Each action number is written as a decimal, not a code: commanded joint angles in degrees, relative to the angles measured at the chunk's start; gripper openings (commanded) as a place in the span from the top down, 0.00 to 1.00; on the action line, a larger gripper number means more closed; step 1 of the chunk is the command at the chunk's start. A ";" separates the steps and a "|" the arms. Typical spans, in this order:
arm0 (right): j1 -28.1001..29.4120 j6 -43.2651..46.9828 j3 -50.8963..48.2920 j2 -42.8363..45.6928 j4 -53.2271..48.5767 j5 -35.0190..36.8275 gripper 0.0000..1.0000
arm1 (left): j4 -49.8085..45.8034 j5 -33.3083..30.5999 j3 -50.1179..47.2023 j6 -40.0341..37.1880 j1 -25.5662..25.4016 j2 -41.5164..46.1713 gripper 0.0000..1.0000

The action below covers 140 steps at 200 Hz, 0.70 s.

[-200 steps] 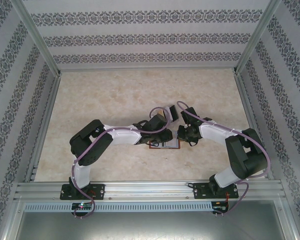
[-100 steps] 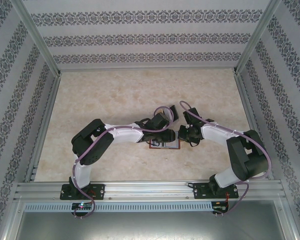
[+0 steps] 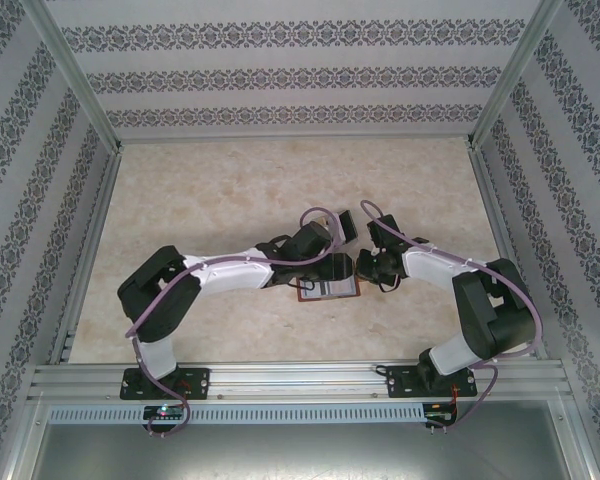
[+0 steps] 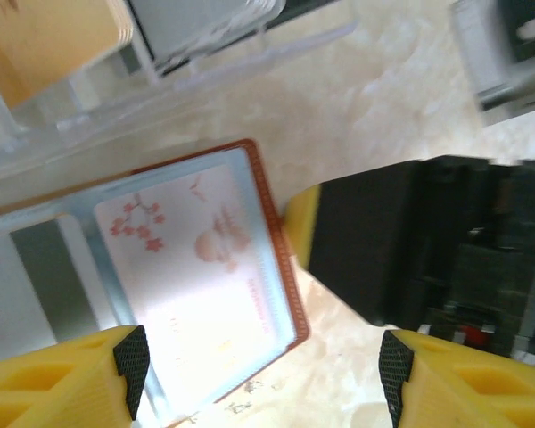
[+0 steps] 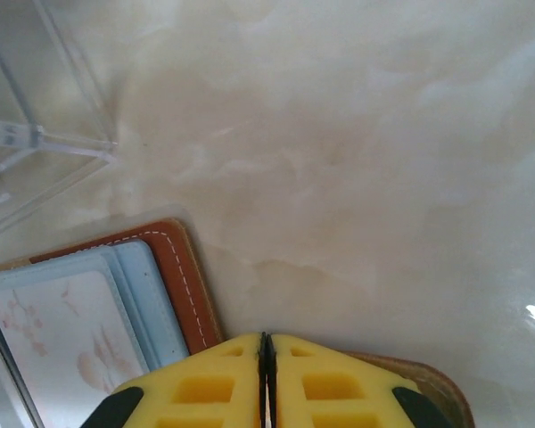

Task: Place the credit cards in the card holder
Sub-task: Insert the credit card into the card slot.

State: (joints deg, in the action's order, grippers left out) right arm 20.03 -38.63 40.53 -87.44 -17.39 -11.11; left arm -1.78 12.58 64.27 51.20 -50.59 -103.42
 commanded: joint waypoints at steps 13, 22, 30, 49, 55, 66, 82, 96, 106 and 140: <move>0.71 1.09 -0.37 -2.39 -1.77 -0.81 0.89 | -2.21 -3.70 -3.42 1.40 0.97 3.11 0.30; 0.83 1.19 -0.41 -2.13 -1.66 -0.95 0.89 | -2.83 -5.29 -4.49 2.04 1.23 4.16 0.30; 0.80 1.28 -0.37 -2.20 -1.67 -1.23 0.88 | -4.34 -6.93 -5.26 2.91 1.64 5.19 0.30; 0.95 1.54 0.02 -2.94 -1.80 -1.32 0.88 | -5.81 -8.80 -8.02 3.92 3.12 7.82 0.27; 1.07 1.62 0.07 -3.25 -1.79 -1.23 0.89 | -6.01 -8.86 -8.99 4.34 3.82 8.56 0.26; 1.31 1.54 0.20 -3.67 -1.77 -1.19 0.89 | -5.37 -8.22 -11.12 5.02 5.31 9.57 0.24; 1.72 1.63 0.59 -4.16 -1.71 -1.19 0.89 | -2.08 -5.40 -13.99 5.97 7.65 10.06 0.24; 2.08 1.70 0.97 -4.40 -1.94 -0.91 0.89 | 1.27 -2.57 -15.79 6.92 9.10 9.54 0.24; 2.25 1.79 1.13 -4.51 -2.12 -0.74 0.89 | 2.80 -1.16 -16.19 7.32 9.75 8.74 0.25; 2.40 1.79 1.39 -4.56 -2.48 -0.43 0.88 | 5.37 -0.23 -16.17 8.38 10.33 6.21 0.26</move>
State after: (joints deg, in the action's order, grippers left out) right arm 21.54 -37.50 42.54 -89.73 -16.51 -12.08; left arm -0.93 10.11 48.21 57.93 -40.71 -95.55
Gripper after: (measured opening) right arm 0.115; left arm 0.749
